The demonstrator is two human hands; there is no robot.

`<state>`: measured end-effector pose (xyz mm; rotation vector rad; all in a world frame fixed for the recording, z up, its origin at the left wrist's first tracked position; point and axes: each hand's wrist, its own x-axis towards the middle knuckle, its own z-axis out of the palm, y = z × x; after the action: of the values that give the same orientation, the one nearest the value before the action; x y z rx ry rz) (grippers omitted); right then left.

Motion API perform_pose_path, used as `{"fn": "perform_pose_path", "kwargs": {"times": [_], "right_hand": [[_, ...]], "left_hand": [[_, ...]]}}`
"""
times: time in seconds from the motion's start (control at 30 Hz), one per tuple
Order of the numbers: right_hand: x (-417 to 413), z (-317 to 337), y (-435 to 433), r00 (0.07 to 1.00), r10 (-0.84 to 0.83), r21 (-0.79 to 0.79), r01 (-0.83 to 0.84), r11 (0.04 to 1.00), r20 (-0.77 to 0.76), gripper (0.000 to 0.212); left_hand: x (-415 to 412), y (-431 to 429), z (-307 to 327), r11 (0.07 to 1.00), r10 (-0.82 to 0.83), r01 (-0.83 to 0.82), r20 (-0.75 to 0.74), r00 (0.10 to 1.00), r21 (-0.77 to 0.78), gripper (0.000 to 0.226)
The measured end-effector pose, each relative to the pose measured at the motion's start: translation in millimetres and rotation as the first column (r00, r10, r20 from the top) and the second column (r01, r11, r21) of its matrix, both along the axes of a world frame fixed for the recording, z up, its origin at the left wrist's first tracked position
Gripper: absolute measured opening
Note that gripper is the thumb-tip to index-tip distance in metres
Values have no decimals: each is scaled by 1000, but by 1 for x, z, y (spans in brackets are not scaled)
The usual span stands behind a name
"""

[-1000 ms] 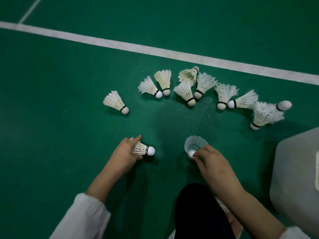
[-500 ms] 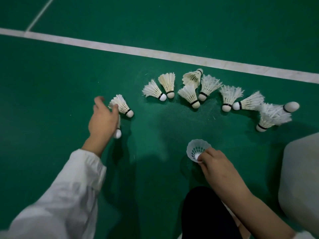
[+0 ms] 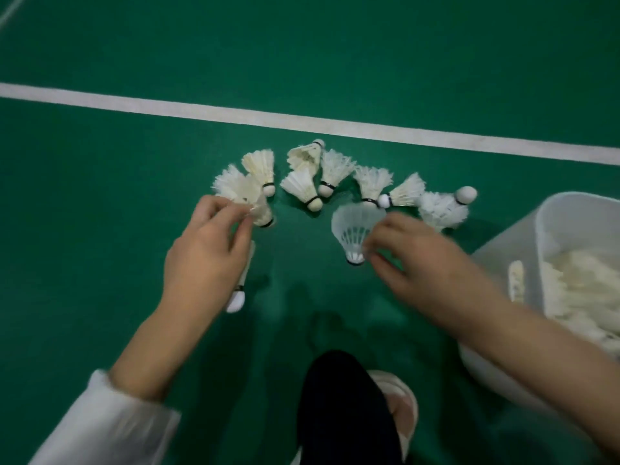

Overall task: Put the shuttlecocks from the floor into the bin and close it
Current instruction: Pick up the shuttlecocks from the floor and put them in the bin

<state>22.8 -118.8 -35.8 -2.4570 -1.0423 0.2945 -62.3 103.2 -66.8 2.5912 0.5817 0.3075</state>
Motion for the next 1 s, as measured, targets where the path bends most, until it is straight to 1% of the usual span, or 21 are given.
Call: {"fn": "perform_pose_path", "kwargs": {"times": [0.1, 0.17, 0.23, 0.33, 0.43, 0.53, 0.63, 0.7, 0.77, 0.83, 0.9, 0.97, 1.0], "right_hand": [[22, 60, -40, 997, -68, 35, 66, 997, 34, 23], [29, 91, -79, 984, -157, 46, 153, 987, 88, 15], [27, 108, -122, 951, -298, 64, 293, 954, 85, 8], [5, 103, -179, 875, -484, 49, 484, 873, -23, 2], [-23, 79, -220, 765, -626, 30, 637, 770, -153, 10], [-45, 55, -240, 681, -688, 46, 718, 695, -250, 14], [-51, 45, -244, 652, -693, 57, 739, 671, -309, 14], [-44, 46, -246, 652, -696, 42, 738, 673, -301, 15], [-33, 48, -253, 648, -715, 21, 745, 667, -262, 11], [-21, 43, -260, 641, -731, -42, 744, 666, -235, 9], [-10, 28, -263, 658, -721, -167, 703, 692, -217, 10], [-3, 5, -261, 673, -701, -288, 641, 712, -235, 13], [0, -6, -259, 660, -703, -319, 629, 709, -264, 15]], "left_hand": [[15, -64, 44, 975, -224, 223, 163, 961, 20, 22], [28, -107, 66, 925, -378, 379, 226, 898, 42, 17], [39, -146, 78, 844, -530, 531, 257, 808, 69, 15], [52, -194, 84, 711, -695, 698, 244, 676, 90, 18], [57, -226, 82, 630, -772, 769, 196, 605, 107, 22], [53, -244, 73, 624, -779, 774, 163, 605, 112, 21], [49, -250, 67, 676, -735, 729, 167, 657, 108, 19], [48, -253, 66, 711, -700, 698, 181, 691, 87, 16], [46, -256, 64, 724, -687, 685, 188, 702, 82, 15], [44, -258, 64, 723, -689, 684, 172, 704, 99, 17], [41, -259, 63, 711, -703, 692, 151, 695, 124, 19], [40, -261, 61, 709, -705, 692, 134, 696, 137, 19], [40, -262, 59, 716, -698, 686, 126, 705, 131, 18]]}}
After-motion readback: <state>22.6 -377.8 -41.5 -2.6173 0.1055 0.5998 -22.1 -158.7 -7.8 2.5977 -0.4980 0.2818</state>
